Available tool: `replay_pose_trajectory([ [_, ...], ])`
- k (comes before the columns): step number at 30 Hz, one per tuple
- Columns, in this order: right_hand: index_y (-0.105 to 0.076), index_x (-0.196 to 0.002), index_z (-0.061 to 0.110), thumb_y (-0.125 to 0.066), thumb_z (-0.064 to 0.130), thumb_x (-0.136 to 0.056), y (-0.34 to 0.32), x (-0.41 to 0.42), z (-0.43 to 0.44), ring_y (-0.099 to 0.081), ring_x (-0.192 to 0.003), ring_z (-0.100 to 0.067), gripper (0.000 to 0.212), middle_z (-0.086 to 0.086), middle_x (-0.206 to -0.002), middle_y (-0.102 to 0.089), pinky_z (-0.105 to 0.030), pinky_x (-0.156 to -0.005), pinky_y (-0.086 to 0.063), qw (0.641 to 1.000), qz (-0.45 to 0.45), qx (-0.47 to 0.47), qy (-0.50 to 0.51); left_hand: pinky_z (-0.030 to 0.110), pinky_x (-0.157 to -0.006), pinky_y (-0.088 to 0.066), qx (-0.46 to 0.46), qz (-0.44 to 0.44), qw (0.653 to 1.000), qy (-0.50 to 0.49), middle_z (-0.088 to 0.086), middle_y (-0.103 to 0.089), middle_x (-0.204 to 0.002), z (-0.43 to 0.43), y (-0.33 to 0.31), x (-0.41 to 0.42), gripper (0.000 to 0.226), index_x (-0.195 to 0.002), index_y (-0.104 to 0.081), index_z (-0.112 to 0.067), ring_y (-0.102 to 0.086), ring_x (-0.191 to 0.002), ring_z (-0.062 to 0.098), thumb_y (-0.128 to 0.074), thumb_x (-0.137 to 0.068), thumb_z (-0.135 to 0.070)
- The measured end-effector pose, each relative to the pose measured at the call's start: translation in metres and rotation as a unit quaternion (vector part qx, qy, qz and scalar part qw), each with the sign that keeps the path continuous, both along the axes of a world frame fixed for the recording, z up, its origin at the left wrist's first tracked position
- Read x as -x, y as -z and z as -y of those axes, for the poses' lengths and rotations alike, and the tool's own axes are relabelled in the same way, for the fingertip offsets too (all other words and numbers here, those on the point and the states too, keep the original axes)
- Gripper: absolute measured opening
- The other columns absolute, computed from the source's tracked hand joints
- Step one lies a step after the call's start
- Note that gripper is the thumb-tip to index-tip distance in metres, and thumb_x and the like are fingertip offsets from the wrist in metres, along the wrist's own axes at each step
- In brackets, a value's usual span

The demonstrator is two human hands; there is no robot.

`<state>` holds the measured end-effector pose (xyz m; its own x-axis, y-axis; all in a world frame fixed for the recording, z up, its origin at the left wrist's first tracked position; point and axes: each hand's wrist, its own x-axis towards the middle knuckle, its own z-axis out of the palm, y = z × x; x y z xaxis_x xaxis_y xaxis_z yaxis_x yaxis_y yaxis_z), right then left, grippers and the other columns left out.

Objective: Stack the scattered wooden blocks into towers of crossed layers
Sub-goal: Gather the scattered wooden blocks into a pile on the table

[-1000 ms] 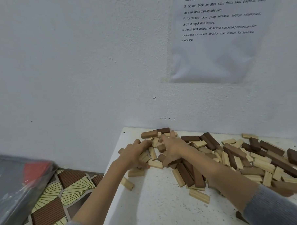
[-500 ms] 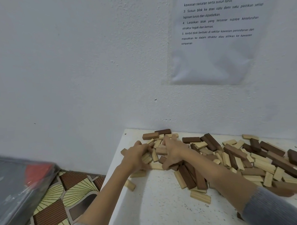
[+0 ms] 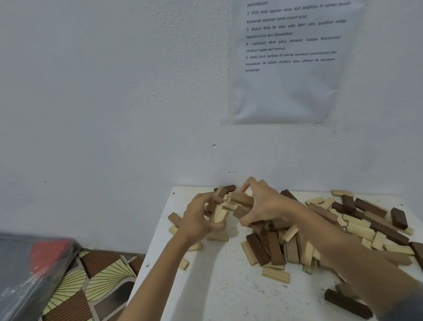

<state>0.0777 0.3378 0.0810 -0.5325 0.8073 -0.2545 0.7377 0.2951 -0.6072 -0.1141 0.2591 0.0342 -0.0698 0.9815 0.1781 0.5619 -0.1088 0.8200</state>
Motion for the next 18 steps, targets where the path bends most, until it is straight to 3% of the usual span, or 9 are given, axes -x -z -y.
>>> replay_pose_trajectory([
  [3,-0.037,-0.117,0.027,-0.085,0.031,-0.063,-0.01,-0.035,0.002,-0.053,-0.092,-0.017,0.073,0.001,-0.109,-0.035,-0.037,-0.081,-0.053,0.999,0.021,-0.004,0.027,0.031,-0.083,-0.052,-0.003,0.019,1.0,0.024,-0.001,-0.059,-0.111,-0.002,-0.003,-0.029,0.048,-0.103,-0.063,-0.02,-0.054,-0.103,0.015,-0.085,-0.062,-0.01],
  [6,-0.039,-0.115,0.026,-0.085,0.031,-0.061,-0.01,-0.075,0.008,-0.054,-0.09,-0.018,0.072,-0.003,-0.111,-0.038,-0.032,-0.073,-0.051,0.997,0.022,0.005,0.069,0.032,-0.079,-0.053,0.0,0.032,0.998,0.051,0.003,-0.059,-0.11,-0.005,-0.004,-0.063,0.048,-0.102,-0.063,-0.02,-0.055,-0.099,0.016,-0.079,-0.057,-0.019],
  [8,-0.04,-0.112,0.027,-0.084,0.039,-0.05,-0.007,-0.098,0.016,-0.056,-0.09,-0.02,0.077,-0.005,-0.111,-0.043,-0.031,-0.068,-0.049,0.995,0.027,0.021,0.093,0.029,-0.075,-0.05,-0.002,0.023,0.997,0.072,0.004,-0.059,-0.108,-0.007,-0.004,-0.088,0.044,-0.099,-0.062,-0.025,-0.054,-0.095,0.015,-0.077,-0.057,-0.021],
  [11,-0.04,-0.106,0.032,-0.078,0.046,-0.036,0.006,-0.125,0.027,-0.058,-0.098,-0.025,0.081,-0.007,-0.116,-0.047,-0.039,-0.077,-0.053,0.99,-0.004,0.039,0.132,0.025,-0.074,-0.046,-0.005,-0.007,0.996,0.086,0.005,-0.057,-0.109,-0.01,0.002,-0.122,0.044,-0.103,-0.062,-0.021,-0.052,-0.094,0.014,-0.081,-0.063,-0.017],
  [14,-0.04,-0.112,0.029,-0.085,0.036,-0.054,0.02,-0.139,0.036,-0.049,-0.11,-0.022,0.073,-0.004,-0.121,-0.038,-0.033,-0.086,-0.048,0.987,-0.018,0.024,0.155,0.016,-0.077,-0.043,-0.01,-0.044,0.995,0.092,0.001,-0.058,-0.109,-0.009,0.01,-0.145,0.046,-0.109,-0.062,-0.02,-0.053,-0.095,0.015,-0.081,-0.068,-0.018],
  [18,-0.041,-0.12,0.028,-0.086,0.037,-0.066,0.039,-0.148,0.045,-0.048,-0.108,-0.022,0.07,-0.007,-0.123,-0.037,-0.033,-0.089,-0.045,0.98,-0.027,-0.009,0.196,0.007,-0.093,-0.035,-0.002,-0.067,0.992,0.103,0.003,-0.057,-0.126,0.0,0.016,-0.157,0.062,-0.13,-0.055,-0.017,-0.053,-0.116,0.014,-0.081,-0.075,-0.012],
])
